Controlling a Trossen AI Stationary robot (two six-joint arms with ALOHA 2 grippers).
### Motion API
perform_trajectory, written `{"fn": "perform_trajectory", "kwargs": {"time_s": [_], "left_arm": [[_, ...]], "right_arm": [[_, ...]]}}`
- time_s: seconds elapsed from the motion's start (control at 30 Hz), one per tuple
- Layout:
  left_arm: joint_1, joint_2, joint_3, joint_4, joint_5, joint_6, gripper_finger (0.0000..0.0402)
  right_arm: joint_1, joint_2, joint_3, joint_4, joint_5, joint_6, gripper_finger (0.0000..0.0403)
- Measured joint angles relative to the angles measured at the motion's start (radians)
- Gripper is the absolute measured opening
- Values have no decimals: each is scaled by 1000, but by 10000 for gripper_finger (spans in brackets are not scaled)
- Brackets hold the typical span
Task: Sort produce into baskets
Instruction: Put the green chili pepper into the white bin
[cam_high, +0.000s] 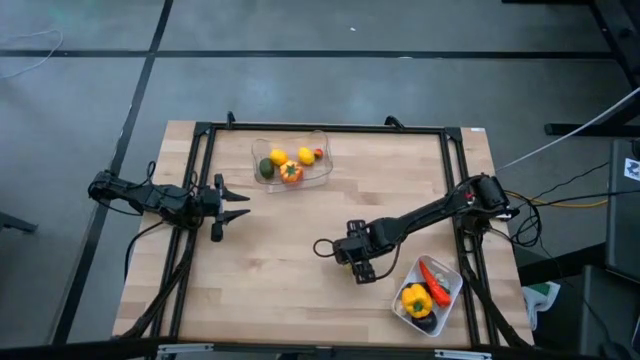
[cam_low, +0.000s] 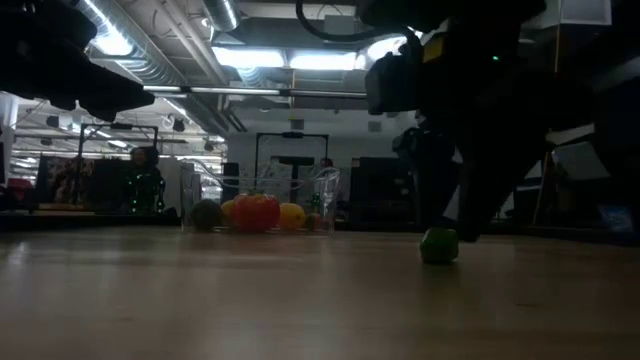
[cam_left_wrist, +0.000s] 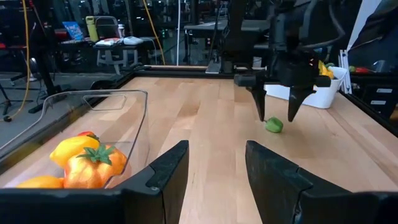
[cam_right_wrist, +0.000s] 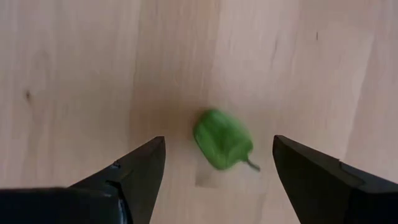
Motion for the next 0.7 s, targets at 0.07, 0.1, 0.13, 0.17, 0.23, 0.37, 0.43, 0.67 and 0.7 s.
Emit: {"fn": "perform_trajectory", "kwargs": {"time_s": [0.07,0.1,0.13,0.17,0.23,0.37,0.43,0.67,0.7], "left_arm": [[0,0,0,0,0,0,155],[0,0,0,0,0,0,155],[0,0,0,0,0,0,155],[0,0,0,0,0,0,155],[0,0,0,0,0,-1,155],[0,0,0,0,0,-1,155],[0,0,0,0,0,-1,155],[0,0,0,0,0,20,155],[0,0,0,0,0,19,155]], "right_arm": [[0,0,-15,37,0,0,294],[0,0,-23,49,0,0,294],[0,0,-30,49,2,0,293],[0,0,-35,49,8,0,292],[0,0,-42,60,17,0,283],[0,5,-54,60,17,0,248],[0,5,-54,71,18,0,225],[0,5,-54,98,17,1,141],[0,5,-54,98,17,2,130]]}}
